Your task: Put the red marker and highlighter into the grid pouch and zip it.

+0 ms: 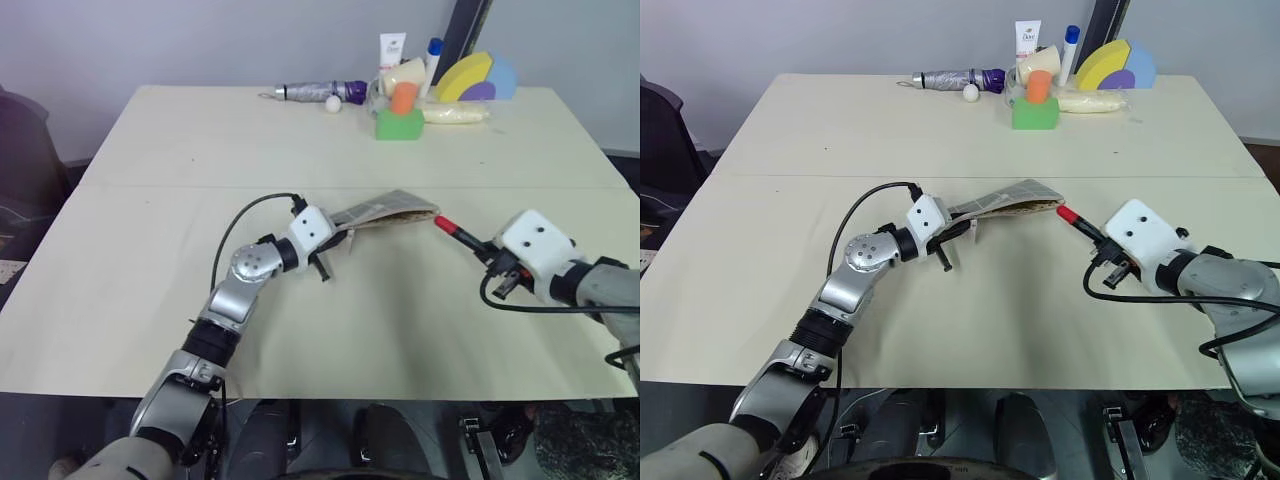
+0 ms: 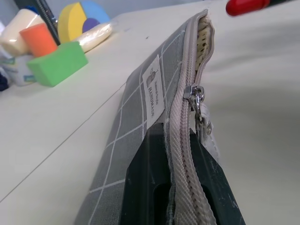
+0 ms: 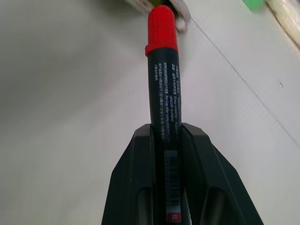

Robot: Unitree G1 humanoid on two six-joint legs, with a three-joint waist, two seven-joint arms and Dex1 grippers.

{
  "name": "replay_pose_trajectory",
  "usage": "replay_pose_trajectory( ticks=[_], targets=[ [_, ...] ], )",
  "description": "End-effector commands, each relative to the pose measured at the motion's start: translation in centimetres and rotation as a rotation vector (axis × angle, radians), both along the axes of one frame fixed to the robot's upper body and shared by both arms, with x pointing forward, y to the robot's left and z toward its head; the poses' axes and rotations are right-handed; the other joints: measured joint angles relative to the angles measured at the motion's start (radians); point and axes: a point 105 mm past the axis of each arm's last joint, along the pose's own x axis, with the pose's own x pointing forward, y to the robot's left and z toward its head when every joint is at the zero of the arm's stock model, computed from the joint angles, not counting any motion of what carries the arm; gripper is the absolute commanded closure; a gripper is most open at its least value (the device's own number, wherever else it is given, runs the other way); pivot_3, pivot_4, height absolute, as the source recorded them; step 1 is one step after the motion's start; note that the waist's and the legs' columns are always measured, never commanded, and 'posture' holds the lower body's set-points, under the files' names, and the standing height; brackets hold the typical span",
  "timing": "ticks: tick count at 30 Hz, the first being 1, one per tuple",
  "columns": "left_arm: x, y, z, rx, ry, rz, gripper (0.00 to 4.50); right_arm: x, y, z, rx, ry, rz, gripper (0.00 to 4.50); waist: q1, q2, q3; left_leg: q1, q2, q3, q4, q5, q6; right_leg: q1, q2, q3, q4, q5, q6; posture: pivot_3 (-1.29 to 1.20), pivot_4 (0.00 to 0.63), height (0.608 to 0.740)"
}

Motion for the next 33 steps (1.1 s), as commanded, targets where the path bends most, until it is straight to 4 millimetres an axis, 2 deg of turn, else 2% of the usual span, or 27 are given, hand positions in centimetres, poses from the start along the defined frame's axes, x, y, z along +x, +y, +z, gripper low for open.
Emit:
replay_pose_trajectory(
  ticks=[1, 7, 13, 19, 22, 28, 33],
  targets=[
    [-0.5, -0.6, 1.0, -0.001, -0.053, -0.030, 4.50, 0.5, 1.0, 1.0, -0.046, -0.046, 0.059, 4.25, 0.000, 0.000, 0.000, 0.000, 0.000, 0.000, 0.000, 0.000, 0.000, 0.000, 0.000, 0.000, 0.000, 0.000, 0.000, 0.00, 0.150, 0.740],
    [-0.9, -0.9, 1.0, 0.014, -0.064, -0.054, 4.50, 1.8, 1.2, 0.8, -0.071, -0.052, 0.066, 4.25, 0.000, 0.000, 0.000, 0.000, 0.000, 0.000, 0.000, 0.000, 0.000, 0.000, -0.002, 0.000, 0.000, 0.000, 0.000, 0.00, 0.150, 0.740],
    [-1.3, -0.9, 1.0, 0.013, -0.067, -0.067, 4.50, 2.0, 1.1, 0.5, -0.112, -0.045, 0.080, 4.25, 0.000, 0.000, 0.000, 0.000, 0.000, 0.000, 0.000, 0.000, 0.000, 0.000, -0.002, 0.000, 0.000, 0.000, 0.000, 0.00, 0.150, 0.740],
    [-1.9, -1.3, 0.9, 0.051, -0.082, -0.119, 4.50, 2.3, 1.7, 0.3, -0.257, -0.055, 0.162, 4.25, 0.000, 0.000, 0.000, 0.000, 0.000, 0.000, 0.000, 0.000, 0.000, 0.000, -0.002, 0.000, 0.000, 0.000, 0.000, 0.00, 0.150, 0.740],
    [-2.3, -1.6, 0.8, 0.068, -0.085, -0.152, 4.50, 2.3, 2.5, 0.1, -0.365, -0.055, 0.242, 4.25, -0.001, 0.000, 0.000, 0.000, 0.000, 0.000, 0.000, 0.000, 0.000, -0.001, -0.002, 0.000, 0.000, 0.000, 0.000, 0.00, 0.150, 0.740],
    [-3.3, -2.4, 0.5, 0.090, -0.090, -0.206, 4.50, 2.6, 6.0, 0.6, -0.406, -0.084, 0.378, 4.25, -0.002, 0.000, 0.000, 0.000, 0.000, 0.000, 0.000, 0.000, 0.000, -0.001, -0.002, 0.000, 0.000, 0.000, 0.000, 0.00, 0.150, 0.740],
    [-3.8, -2.6, 0.5, 0.083, -0.085, -0.223, 4.50, 2.8, 7.2, 0.6, -0.457, -0.104, 0.429, 4.25, 0.000, 0.000, 0.000, 0.000, 0.000, 0.000, 0.001, 0.000, 0.000, -0.001, -0.002, 0.000, 0.000, 0.000, 0.000, 0.00, 0.150, 0.740]
  ],
)
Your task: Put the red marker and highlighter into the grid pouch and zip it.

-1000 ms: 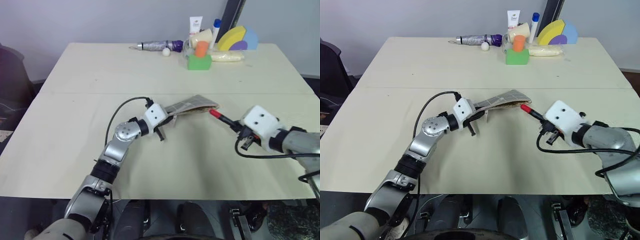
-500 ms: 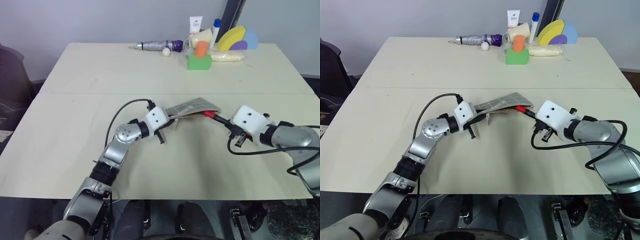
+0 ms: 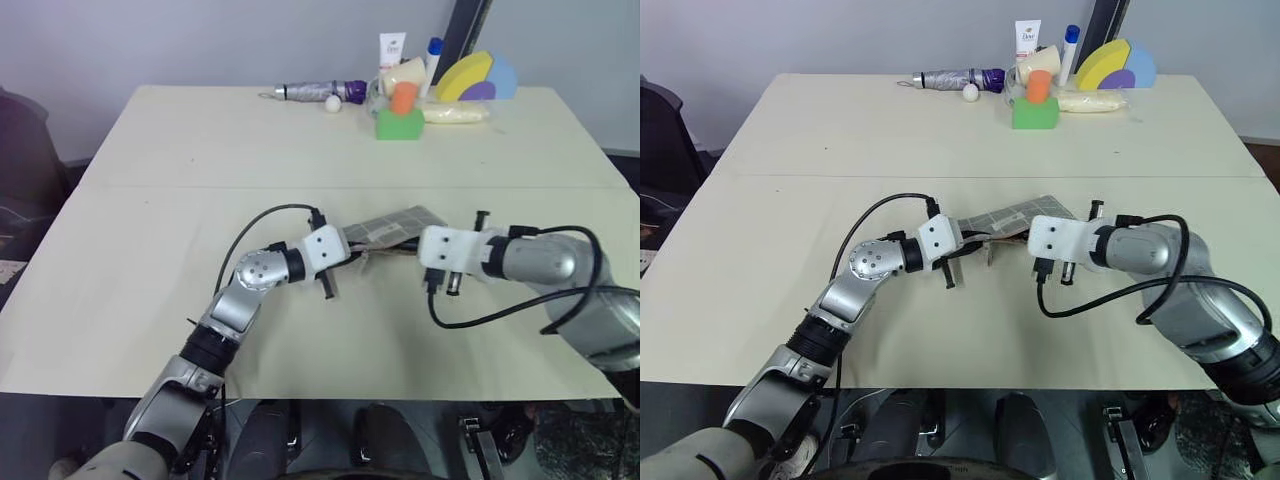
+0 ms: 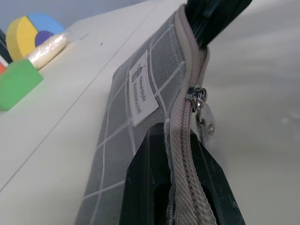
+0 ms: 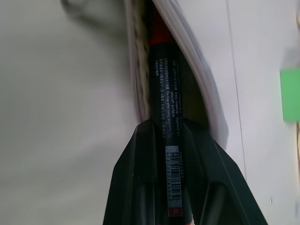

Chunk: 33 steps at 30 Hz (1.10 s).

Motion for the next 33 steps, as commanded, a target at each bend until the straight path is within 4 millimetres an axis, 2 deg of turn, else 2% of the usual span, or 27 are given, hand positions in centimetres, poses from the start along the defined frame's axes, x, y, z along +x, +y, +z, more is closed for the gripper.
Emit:
replay_pose_trajectory(
  ticks=[1, 3, 7, 10, 13, 18, 20, 24, 28, 33],
  targets=[
    [-1.0, -0.7, 0.9, -0.023, -0.035, -0.044, 4.50, 0.0, 1.4, 1.4, -0.017, -0.072, 0.063, 4.25, -0.001, 0.000, 0.000, 0.000, 0.000, 0.000, 0.000, 0.000, 0.000, 0.000, 0.000, 0.000, 0.000, 0.000, 0.000, 0.00, 0.150, 0.740],
    [-1.0, -0.7, 0.9, -0.025, -0.033, -0.046, 4.50, 0.1, 1.6, 1.6, -0.015, -0.078, 0.072, 4.25, -0.001, 0.000, 0.000, 0.000, 0.000, 0.000, 0.000, 0.000, 0.000, 0.000, 0.000, 0.000, 0.000, 0.000, 0.000, 0.00, 0.150, 0.740],
    [-1.1, -0.6, 0.9, -0.025, -0.031, -0.044, 4.50, 0.2, 1.6, 2.3, 0.010, -0.092, 0.068, 2.29, -0.001, 0.000, 0.000, 0.000, 0.000, 0.000, 0.000, 0.000, 0.000, 0.000, 0.000, 0.000, 0.000, 0.000, 0.000, 0.00, 0.150, 0.740],
    [-0.5, -0.3, 1.3, -0.062, -0.006, -0.010, 4.50, -0.1, 1.4, 4.3, 0.131, -0.094, 0.035, 0.78, 0.000, 0.000, 0.000, 0.000, 0.000, 0.000, 0.000, 0.000, 0.000, 0.000, 0.000, 0.000, 0.000, 0.000, 0.000, 0.00, 0.150, 0.740],
    [0.0, -0.1, 1.6, -0.098, 0.028, 0.017, 4.50, -0.7, 0.8, 5.9, 0.203, -0.080, 0.020, 0.78, 0.001, 0.000, 0.000, 0.000, 0.000, 0.000, 0.000, 0.000, 0.000, 0.001, 0.000, 0.000, 0.000, 0.000, 0.000, 0.00, 0.150, 0.740],
    [1.8, 0.2, 2.6, -0.235, 0.171, 0.131, 4.50, -3.0, 0.7, 9.0, 0.510, 0.020, 0.030, 0.78, 0.000, 0.000, 0.000, 0.000, 0.000, -0.001, 0.000, 0.000, 0.000, 0.001, 0.000, 0.000, 0.000, 0.000, 0.000, 0.00, 0.150, 0.740],
    [2.7, 0.2, 3.5, -0.312, 0.226, 0.179, 4.50, -3.7, 0.6, 8.8, 0.574, 0.068, 0.023, 0.78, 0.002, -0.001, 0.000, 0.000, 0.000, -0.001, 0.001, 0.000, 0.000, 0.002, -0.001, -0.001, 0.000, 0.000, 0.000, 0.00, 0.150, 0.740],
    [3.9, 0.0, 5.2, -0.414, 0.307, 0.226, 4.50, -3.8, 1.8, 6.0, 0.669, 0.175, -0.023, 0.78, 0.000, -0.002, -0.001, 0.001, 0.000, -0.004, 0.002, 0.000, 0.001, 0.004, -0.001, -0.003, 0.000, 0.000, 0.000, 0.00, 0.150, 0.740],
    [4.3, -0.2, 6.0, -0.472, 0.366, 0.230, 4.50, -0.9, 3.3, 4.3, 0.849, 0.144, -0.162, 0.78, -0.007, -0.002, -0.001, 0.001, 0.000, -0.004, 0.001, 0.000, 0.000, 0.003, 0.000, -0.002, 0.000, 0.000, 0.000, 0.00, 0.150, 0.740],
    [4.3, -0.3, 6.6, -0.506, 0.387, 0.232, 4.50, 1.3, 5.2, 4.3, 1.061, 0.163, -0.241, 0.78, -0.001, -0.002, -0.001, 0.000, -0.001, -0.004, 0.001, 0.001, -0.001, 0.002, 0.000, -0.002, 0.002, 0.000, 0.000, 0.00, 0.150, 0.740]
  ],
)
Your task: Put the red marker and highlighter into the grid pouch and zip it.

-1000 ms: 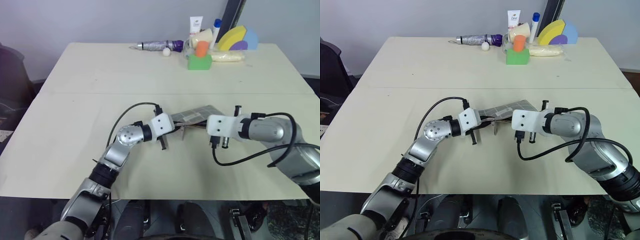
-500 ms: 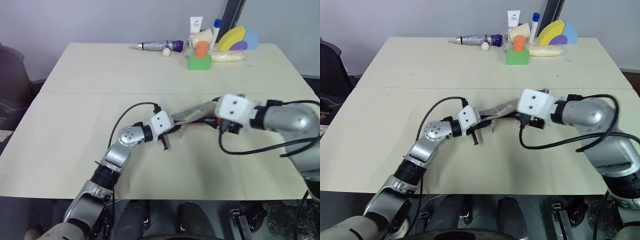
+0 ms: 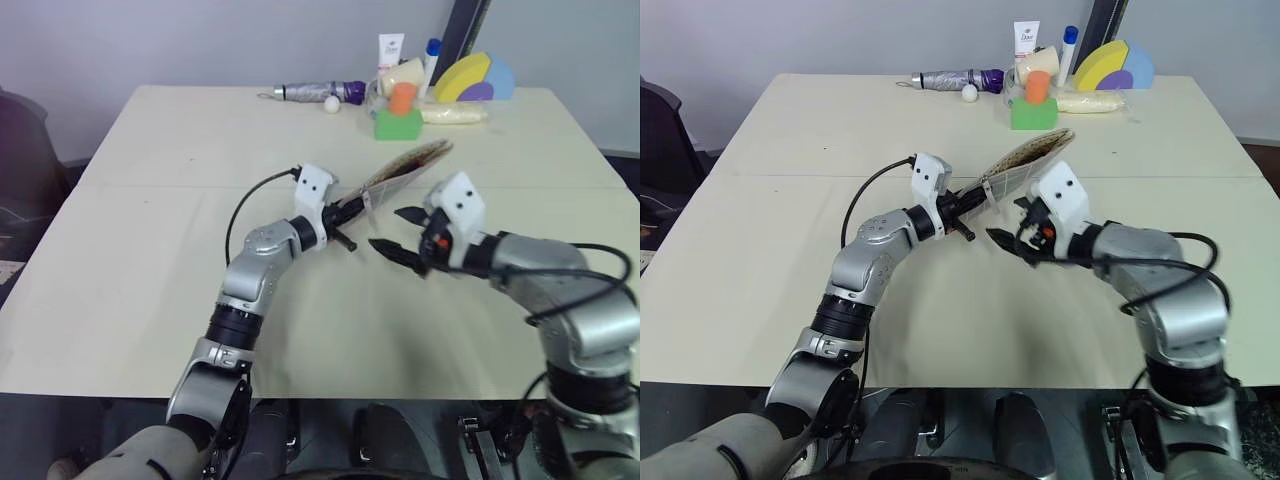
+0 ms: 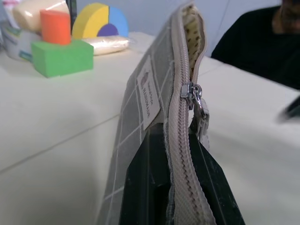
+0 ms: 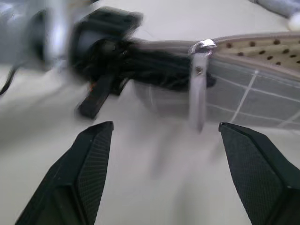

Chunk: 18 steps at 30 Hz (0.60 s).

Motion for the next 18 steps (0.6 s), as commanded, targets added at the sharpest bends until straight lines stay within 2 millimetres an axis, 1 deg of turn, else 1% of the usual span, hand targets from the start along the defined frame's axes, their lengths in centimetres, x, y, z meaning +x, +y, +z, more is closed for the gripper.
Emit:
replay_pose_trajectory(
  ticks=[1, 5, 6, 7, 9, 13, 14, 18],
  targets=[
    [0.0, 0.1, 2.2, -0.051, -0.046, 0.004, 4.50, 1.0, 0.8, 1.1, 0.090, -0.022, -0.040, 0.78, 0.001, 0.000, 0.000, 0.000, 0.000, 0.000, 0.000, 0.000, 0.000, 0.000, 0.000, 0.000, 0.000, 0.000, 0.000, 0.00, 0.150, 0.740],
    [-0.1, 0.0, 2.2, -0.051, -0.047, 0.002, 4.50, 1.6, 2.0, 0.5, 0.115, 0.000, -0.041, 0.78, 0.001, 0.000, 0.000, 0.000, 0.000, 0.000, 0.000, 0.000, 0.000, 0.000, 0.002, 0.000, 0.000, 0.000, 0.000, 0.00, 0.150, 0.740],
    [-0.2, 0.0, 2.2, -0.052, -0.048, 0.000, 4.50, 1.9, 2.2, 0.2, 0.116, 0.007, -0.043, 1.01, 0.000, 0.000, 0.000, 0.000, 0.000, 0.000, 0.000, 0.000, 0.000, 0.000, 0.002, 0.000, 0.000, 0.000, 0.000, 0.00, 0.150, 0.740],
    [-0.2, -0.1, 2.2, -0.054, -0.048, -0.001, 4.50, 2.1, 2.3, 0.0, 0.121, 0.013, -0.049, 1.32, -0.001, 0.000, 0.000, 0.000, 0.000, 0.000, 0.000, 0.000, 0.000, 0.000, 0.002, 0.000, 0.000, 0.000, 0.000, 0.00, 0.150, 0.740],
    [-0.3, 0.0, 2.2, -0.059, -0.046, -0.002, 4.50, 2.5, 2.3, -0.1, 0.133, 0.016, -0.063, 2.10, -0.002, 0.000, 0.000, 0.000, 0.000, 0.000, -0.001, 0.000, 0.000, 0.000, 0.003, 0.000, 0.000, 0.000, 0.000, 0.00, 0.150, 0.740],
    [-0.4, 0.1, 2.1, -0.060, -0.043, -0.002, 4.50, 2.7, 2.2, -0.3, 0.144, 0.016, -0.068, 4.21, -0.001, 0.000, 0.000, 0.000, 0.000, 0.001, -0.001, 0.000, 0.000, -0.001, 0.003, 0.000, 0.000, 0.000, 0.000, 0.00, 0.150, 0.740],
    [-0.5, 0.1, 2.1, -0.059, -0.042, -0.001, 4.50, 2.7, 2.2, -0.3, 0.146, 0.015, -0.069, 4.44, -0.001, 0.000, 0.000, 0.000, 0.000, 0.001, -0.001, 0.000, 0.000, -0.001, 0.003, 0.000, 0.000, 0.000, 0.000, 0.00, 0.150, 0.740],
    [-0.4, 0.4, 1.9, -0.056, -0.038, 0.006, 4.50, 2.6, 1.7, 0.1, 0.130, -0.007, -0.077, 4.44, -0.001, 0.000, 0.000, 0.000, 0.000, 0.001, -0.002, 0.000, 0.000, -0.001, 0.003, 0.000, 0.000, 0.000, 0.000, 0.00, 0.150, 0.740]
  ],
)
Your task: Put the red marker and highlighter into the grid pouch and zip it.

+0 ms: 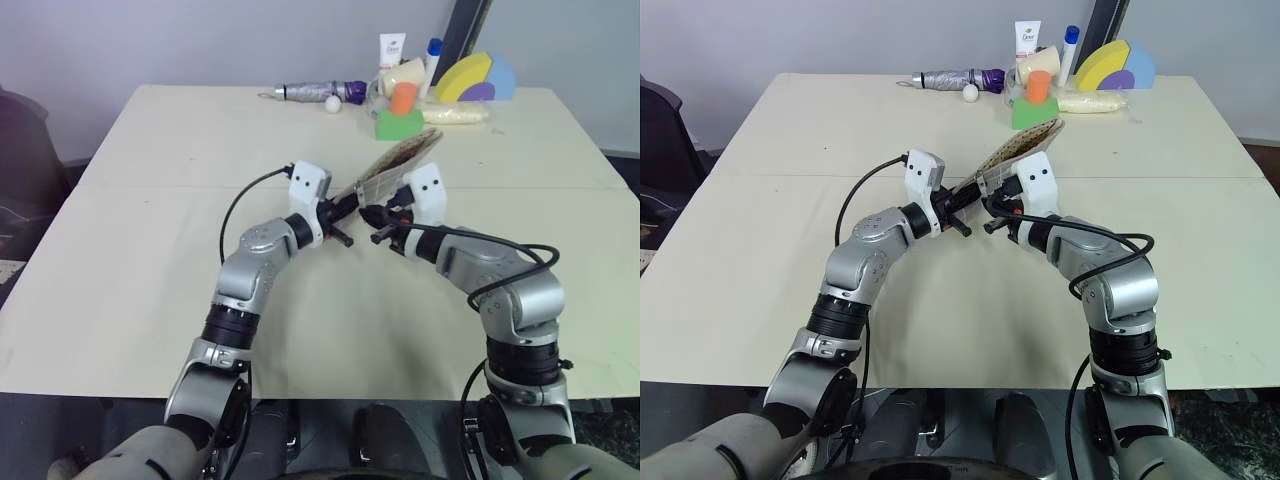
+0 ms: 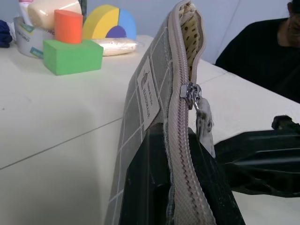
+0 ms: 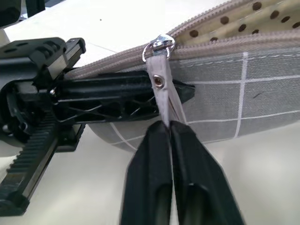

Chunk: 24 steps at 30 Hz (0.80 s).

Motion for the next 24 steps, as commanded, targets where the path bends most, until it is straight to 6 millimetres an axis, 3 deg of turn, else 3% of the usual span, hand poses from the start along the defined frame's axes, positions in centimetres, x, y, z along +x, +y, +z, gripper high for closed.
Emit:
replay_pose_trajectory(
  ticks=[1, 4, 9, 13, 16, 18, 19, 21, 24],
  targets=[
    [-0.4, 0.1, 1.4, -0.025, -0.050, -0.005, 4.50, -0.1, -0.7, 2.2, -0.027, -0.096, -0.010, 4.44, 0.000, 0.000, 0.000, 0.000, 0.000, 0.000, 0.000, 0.000, 0.000, 0.000, 0.000, 0.000, 0.000, 0.000, 0.000, 0.00, 0.150, 0.740],
    [-0.2, 0.6, 1.1, 0.011, -0.071, 0.003, 4.50, 0.6, -3.4, 3.7, -0.149, -0.179, -0.105, 4.44, 0.001, 0.000, 0.000, 0.000, 0.000, 0.000, 0.000, 0.000, 0.000, 0.000, 0.000, 0.000, 0.000, 0.000, 0.000, 0.00, 0.150, 0.740],
    [-0.7, 1.3, 0.3, 0.080, -0.116, -0.033, 4.50, 2.2, -10.3, 7.6, -0.349, -0.324, -0.373, 4.44, -0.001, 0.000, 0.000, 0.000, 0.000, 0.001, -0.001, 0.000, 0.000, -0.001, 0.000, 0.000, 0.000, 0.000, 0.000, 0.00, 0.150, 0.740],
    [-0.9, 2.0, -0.6, 0.125, -0.119, -0.039, 4.50, 2.5, -14.2, 10.0, -0.415, -0.390, -0.527, 4.44, -0.002, 0.000, 0.000, 0.000, 0.001, 0.003, -0.002, 0.000, 0.000, -0.002, 0.000, 0.001, -0.001, 0.000, 0.000, 0.00, 0.150, 0.740],
    [-1.0, 2.3, -1.0, 0.146, -0.118, -0.038, 4.50, 2.5, -14.9, 10.1, -0.440, -0.396, -0.539, 4.44, -0.004, 0.000, 0.000, 0.001, 0.001, 0.004, -0.002, 0.000, 0.000, -0.002, 0.000, 0.002, -0.001, 0.000, 0.000, 0.00, 0.150, 0.740],
    [-1.0, 2.4, -1.3, 0.157, -0.117, -0.039, 4.50, 2.1, -14.0, 9.1, -0.464, -0.359, -0.444, 4.44, -0.004, 0.000, 0.000, 0.001, 0.002, 0.004, -0.002, 0.000, 0.000, -0.002, 0.000, 0.003, -0.001, 0.000, 0.000, 0.00, 0.150, 0.740],
    [-1.2, 2.5, -1.3, 0.146, -0.106, -0.049, 4.50, 1.8, -13.3, 8.4, -0.460, -0.332, -0.383, 4.22, -0.004, 0.000, 0.000, 0.001, 0.002, 0.004, -0.002, 0.000, 0.000, -0.002, 0.000, 0.003, -0.001, 0.000, 0.000, 0.00, 0.150, 0.740],
    [-1.4, 2.8, -1.2, 0.131, -0.102, -0.058, 3.78, 1.1, -12.2, 7.6, -0.436, -0.289, -0.288, 3.61, -0.005, 0.000, 0.000, 0.001, 0.002, 0.004, -0.002, 0.000, 0.000, -0.001, 0.000, 0.003, -0.001, 0.000, 0.000, 0.00, 0.150, 0.740],
    [-2.0, 3.2, -1.2, 0.147, -0.102, -0.085, 2.52, -0.2, -11.5, 6.4, -0.434, -0.242, -0.188, 2.16, -0.005, 0.000, 0.000, 0.001, 0.003, 0.004, -0.002, 0.000, 0.000, -0.002, -0.001, 0.003, -0.001, 0.000, 0.000, 0.00, 0.150, 0.740]
  ],
)
